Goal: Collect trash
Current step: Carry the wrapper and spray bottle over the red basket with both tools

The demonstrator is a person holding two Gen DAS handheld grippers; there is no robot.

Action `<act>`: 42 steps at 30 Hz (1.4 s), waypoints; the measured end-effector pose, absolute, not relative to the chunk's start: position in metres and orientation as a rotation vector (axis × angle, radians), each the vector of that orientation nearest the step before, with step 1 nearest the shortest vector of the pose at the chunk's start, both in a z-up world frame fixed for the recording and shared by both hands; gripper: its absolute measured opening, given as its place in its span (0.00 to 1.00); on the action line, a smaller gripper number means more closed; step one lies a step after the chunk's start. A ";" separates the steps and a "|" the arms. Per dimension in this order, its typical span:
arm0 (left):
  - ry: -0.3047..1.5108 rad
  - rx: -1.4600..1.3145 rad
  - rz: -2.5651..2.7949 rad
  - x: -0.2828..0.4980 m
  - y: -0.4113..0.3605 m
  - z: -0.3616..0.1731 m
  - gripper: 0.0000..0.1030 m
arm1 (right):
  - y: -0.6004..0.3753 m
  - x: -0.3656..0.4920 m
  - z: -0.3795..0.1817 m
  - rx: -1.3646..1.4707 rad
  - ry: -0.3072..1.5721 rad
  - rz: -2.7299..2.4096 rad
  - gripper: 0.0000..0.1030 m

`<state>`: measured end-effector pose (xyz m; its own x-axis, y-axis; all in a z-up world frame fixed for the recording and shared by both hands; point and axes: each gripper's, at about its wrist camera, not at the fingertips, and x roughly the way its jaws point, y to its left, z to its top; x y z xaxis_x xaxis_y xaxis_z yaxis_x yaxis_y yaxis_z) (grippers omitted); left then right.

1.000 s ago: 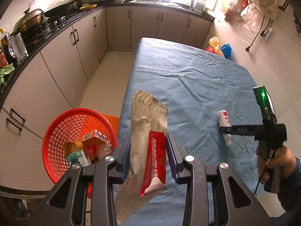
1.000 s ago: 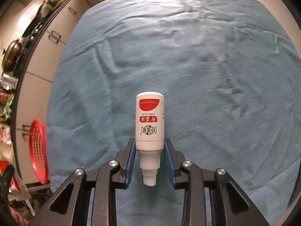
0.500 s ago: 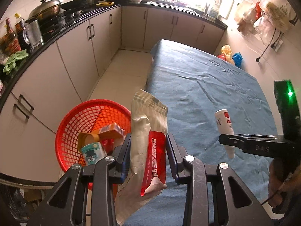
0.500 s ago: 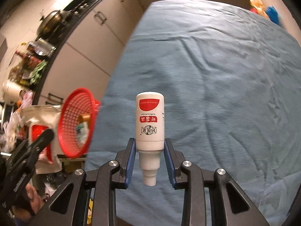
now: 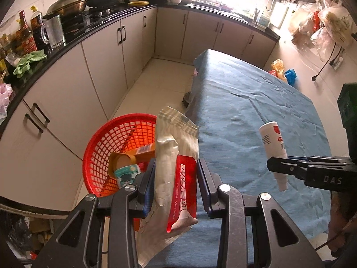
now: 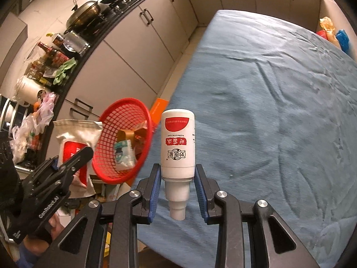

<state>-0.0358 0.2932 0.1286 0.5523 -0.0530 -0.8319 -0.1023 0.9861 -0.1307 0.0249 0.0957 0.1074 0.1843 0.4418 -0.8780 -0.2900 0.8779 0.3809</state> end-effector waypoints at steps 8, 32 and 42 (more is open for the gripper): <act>0.980 -0.197 0.066 -0.039 0.317 0.128 0.33 | 0.120 0.023 0.120 0.117 1.269 0.570 0.31; 0.995 -0.245 0.118 -0.041 0.350 0.115 0.33 | 0.175 0.020 0.126 0.040 1.273 0.662 0.31; 1.000 -0.246 0.117 -0.039 0.353 0.113 0.33 | 0.181 0.021 0.126 0.039 1.277 0.667 0.31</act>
<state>-0.0388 0.3531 0.1133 0.5371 -0.0147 -0.8434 -0.2096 0.9662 -0.1503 0.0213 0.1813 0.1256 0.1301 0.4800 -0.8676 -0.4384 0.8127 0.3838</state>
